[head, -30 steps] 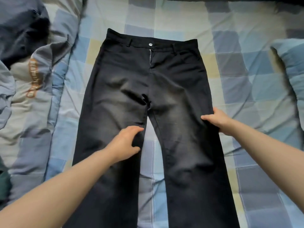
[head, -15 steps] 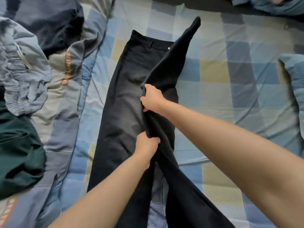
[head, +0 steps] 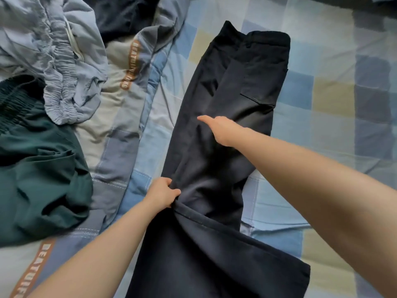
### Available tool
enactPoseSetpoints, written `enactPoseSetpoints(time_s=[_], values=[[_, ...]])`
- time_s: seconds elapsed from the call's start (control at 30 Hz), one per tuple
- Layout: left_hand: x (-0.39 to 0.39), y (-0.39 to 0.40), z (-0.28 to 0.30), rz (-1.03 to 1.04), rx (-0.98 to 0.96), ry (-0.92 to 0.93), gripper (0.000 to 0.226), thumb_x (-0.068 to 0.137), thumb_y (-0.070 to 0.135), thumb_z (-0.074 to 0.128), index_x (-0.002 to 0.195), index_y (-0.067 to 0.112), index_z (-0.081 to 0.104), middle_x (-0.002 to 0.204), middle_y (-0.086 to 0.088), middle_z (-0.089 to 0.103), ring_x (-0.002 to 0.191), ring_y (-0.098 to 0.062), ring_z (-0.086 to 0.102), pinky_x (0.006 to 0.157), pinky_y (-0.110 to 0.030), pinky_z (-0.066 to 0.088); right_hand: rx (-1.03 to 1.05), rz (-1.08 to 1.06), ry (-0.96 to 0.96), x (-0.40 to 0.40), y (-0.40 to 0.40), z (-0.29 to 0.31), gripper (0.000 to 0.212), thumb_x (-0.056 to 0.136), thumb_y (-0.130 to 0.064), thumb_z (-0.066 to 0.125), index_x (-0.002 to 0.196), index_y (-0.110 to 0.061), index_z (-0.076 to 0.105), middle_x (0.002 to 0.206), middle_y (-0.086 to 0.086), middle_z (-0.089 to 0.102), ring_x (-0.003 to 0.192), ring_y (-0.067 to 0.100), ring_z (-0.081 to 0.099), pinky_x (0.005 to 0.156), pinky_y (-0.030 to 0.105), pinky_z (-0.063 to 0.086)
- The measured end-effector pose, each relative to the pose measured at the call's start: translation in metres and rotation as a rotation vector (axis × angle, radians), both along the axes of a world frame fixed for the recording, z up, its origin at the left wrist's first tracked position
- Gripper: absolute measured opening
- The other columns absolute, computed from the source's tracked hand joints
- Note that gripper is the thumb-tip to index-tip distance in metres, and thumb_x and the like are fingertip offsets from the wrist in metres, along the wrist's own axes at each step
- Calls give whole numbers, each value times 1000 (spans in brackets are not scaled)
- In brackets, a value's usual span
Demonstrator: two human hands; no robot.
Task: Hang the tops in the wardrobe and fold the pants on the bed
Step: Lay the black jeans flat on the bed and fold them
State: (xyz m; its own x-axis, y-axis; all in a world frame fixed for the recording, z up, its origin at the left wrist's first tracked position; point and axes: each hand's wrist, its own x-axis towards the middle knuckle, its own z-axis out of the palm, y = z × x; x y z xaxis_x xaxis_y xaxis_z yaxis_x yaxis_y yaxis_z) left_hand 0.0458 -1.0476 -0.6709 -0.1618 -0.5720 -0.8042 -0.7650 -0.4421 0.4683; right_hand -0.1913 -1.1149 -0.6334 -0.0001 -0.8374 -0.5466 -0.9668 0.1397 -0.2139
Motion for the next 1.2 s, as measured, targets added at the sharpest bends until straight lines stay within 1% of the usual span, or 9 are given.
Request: enactPoseSetpoints(time_s=[0.1, 0.3, 0.43, 0.57, 0.7, 0.87, 0.97, 1.1, 1.2], values=[[-22, -23, 5, -65, -100, 77, 9, 77, 14, 70, 77, 12, 61, 71, -5, 65, 64, -17, 56, 62, -28, 48, -53, 144, 229, -13, -26, 2, 74, 88, 4, 38, 149, -34, 20, 115, 10, 45, 96, 33, 53, 70, 37, 40], [-84, -85, -3, 72, -237, 287, 19, 88, 27, 68, 103, 17, 63, 85, 3, 61, 86, -17, 58, 88, -31, 47, -121, 75, 394, -45, -64, -11, 61, 87, 4, 41, 140, -24, 30, 107, 12, 50, 85, 35, 54, 67, 39, 41], [-91, -100, -3, 14, -279, 324, 17, 85, 18, 68, 73, 24, 57, 69, 7, 57, 72, -16, 55, 68, -25, 43, -178, 23, 456, -64, -80, -14, 63, 81, 7, 48, 135, -21, 30, 110, 14, 45, 75, 32, 50, 60, 37, 37], [-74, -119, 7, 131, -129, 495, 23, 89, 6, 64, 72, 17, 53, 60, 4, 46, 52, -12, 38, 51, -22, 35, -386, -125, 500, -85, -88, -12, 55, 77, 11, 53, 124, -9, 35, 113, 16, 44, 72, 33, 46, 58, 38, 35], [-64, -132, 4, 147, -113, 424, 21, 89, 3, 61, 76, 17, 51, 66, -1, 46, 52, -11, 41, 53, -21, 43, -660, -130, 403, -67, -114, -15, 38, 81, 12, 50, 113, -7, 44, 111, 13, 49, 90, 35, 53, 57, 38, 36], [-84, -138, -10, 243, -129, 361, 19, 86, 32, 70, 99, 21, 61, 70, 3, 52, 60, -12, 49, 68, -28, 43, -313, 134, 288, -71, -131, -35, 33, 93, -10, 53, 125, -10, 46, 120, 10, 48, 111, 33, 47, 80, 44, 48], [-100, -149, -12, 180, -321, 275, 9, 86, 24, 70, 88, 16, 66, 75, 1, 62, 72, -15, 57, 69, -26, 43, -406, 132, 296, -81, -139, -26, 38, 91, -1, 48, 127, -12, 43, 119, 10, 47, 109, 33, 46, 71, 42, 44], [-96, -165, -11, 254, -399, 309, 22, 85, 10, 67, 67, 16, 57, 60, 0, 52, 55, -12, 44, 51, -20, 37, -312, 60, 378, -110, -152, -9, 61, 89, 4, 42, 139, -29, 30, 122, 14, 46, 117, 37, 39, 71, 43, 38], [-89, -167, -15, 227, -201, 324, 21, 88, 15, 66, 71, 14, 54, 64, -3, 49, 47, -13, 44, 40, -18, 38, -242, 91, 342, -126, -165, -7, 74, 88, 7, 35, 144, -37, 20, 119, 14, 48, 114, 36, 42, 71, 42, 37]])
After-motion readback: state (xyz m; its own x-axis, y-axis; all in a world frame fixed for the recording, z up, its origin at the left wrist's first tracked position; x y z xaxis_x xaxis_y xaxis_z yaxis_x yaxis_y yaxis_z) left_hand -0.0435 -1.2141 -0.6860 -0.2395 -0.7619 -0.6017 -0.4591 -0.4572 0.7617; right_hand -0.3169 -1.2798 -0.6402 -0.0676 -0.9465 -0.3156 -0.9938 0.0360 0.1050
